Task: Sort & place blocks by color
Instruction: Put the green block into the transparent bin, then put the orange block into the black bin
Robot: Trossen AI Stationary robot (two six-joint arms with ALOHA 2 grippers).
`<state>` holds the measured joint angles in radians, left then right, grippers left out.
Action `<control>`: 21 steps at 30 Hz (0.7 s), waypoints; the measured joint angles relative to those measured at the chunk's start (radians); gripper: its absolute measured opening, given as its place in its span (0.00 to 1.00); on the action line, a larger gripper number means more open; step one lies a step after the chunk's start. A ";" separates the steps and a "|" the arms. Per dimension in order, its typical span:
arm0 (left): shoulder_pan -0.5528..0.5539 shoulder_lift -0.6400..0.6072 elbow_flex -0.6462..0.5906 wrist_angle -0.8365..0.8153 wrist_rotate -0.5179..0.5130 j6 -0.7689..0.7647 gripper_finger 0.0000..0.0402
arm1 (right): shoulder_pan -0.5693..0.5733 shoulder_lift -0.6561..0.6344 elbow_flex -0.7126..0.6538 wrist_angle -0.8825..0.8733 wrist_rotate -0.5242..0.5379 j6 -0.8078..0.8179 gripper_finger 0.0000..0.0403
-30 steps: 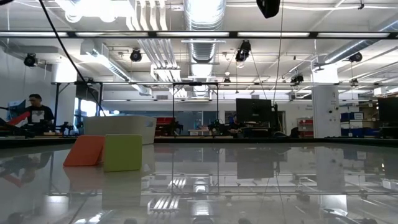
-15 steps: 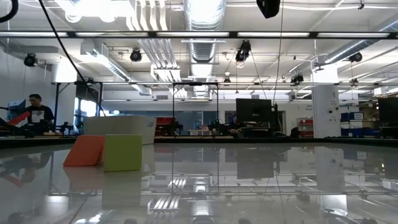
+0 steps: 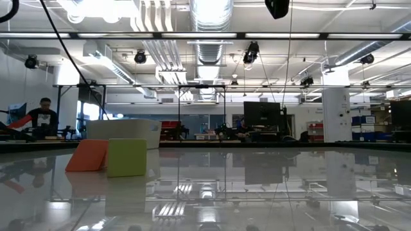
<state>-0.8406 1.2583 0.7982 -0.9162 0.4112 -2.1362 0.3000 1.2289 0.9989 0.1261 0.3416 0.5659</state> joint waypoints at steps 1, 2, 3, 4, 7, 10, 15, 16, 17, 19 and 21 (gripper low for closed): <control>0.000 0.000 0.000 0.002 0.000 0.001 0.36 | 0.000 0.000 0.000 0.000 0.000 0.000 0.57; 0.000 0.000 0.000 0.003 0.000 0.002 0.38 | 0.000 0.000 0.000 -0.001 0.000 0.000 0.58; 0.000 0.000 0.000 0.005 0.000 0.003 0.40 | 0.000 0.000 0.000 -0.001 0.000 0.001 0.58; 0.000 0.000 0.000 0.008 0.000 0.003 0.42 | 0.000 0.000 0.000 -0.002 0.000 0.002 0.58; 0.000 0.000 0.002 0.010 0.000 0.002 0.49 | 0.000 0.000 0.000 -0.002 0.000 0.002 0.58; 0.001 0.000 0.004 0.015 0.000 0.004 0.55 | 0.000 0.000 0.000 -0.002 0.000 0.005 0.58; 0.002 -0.001 0.047 0.018 0.000 0.052 0.59 | 0.000 0.000 0.000 -0.002 0.000 0.018 0.57; 0.003 -0.002 0.061 0.018 0.000 0.066 0.59 | 0.000 0.000 0.000 -0.003 0.000 0.021 0.57; 0.003 -0.003 0.077 0.018 0.000 0.076 0.59 | 0.000 0.000 0.000 -0.002 0.000 0.026 0.57; 0.005 -0.003 0.108 0.019 0.000 0.083 0.59 | 0.000 0.000 0.000 -0.002 0.000 0.039 0.57; 0.006 -0.003 0.141 0.017 -0.006 0.085 0.59 | 0.000 0.000 0.000 -0.002 0.000 0.044 0.57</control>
<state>-0.8343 1.2549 0.9388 -0.8988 0.4048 -2.0516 0.3004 1.2289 0.9985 0.1238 0.3412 0.6100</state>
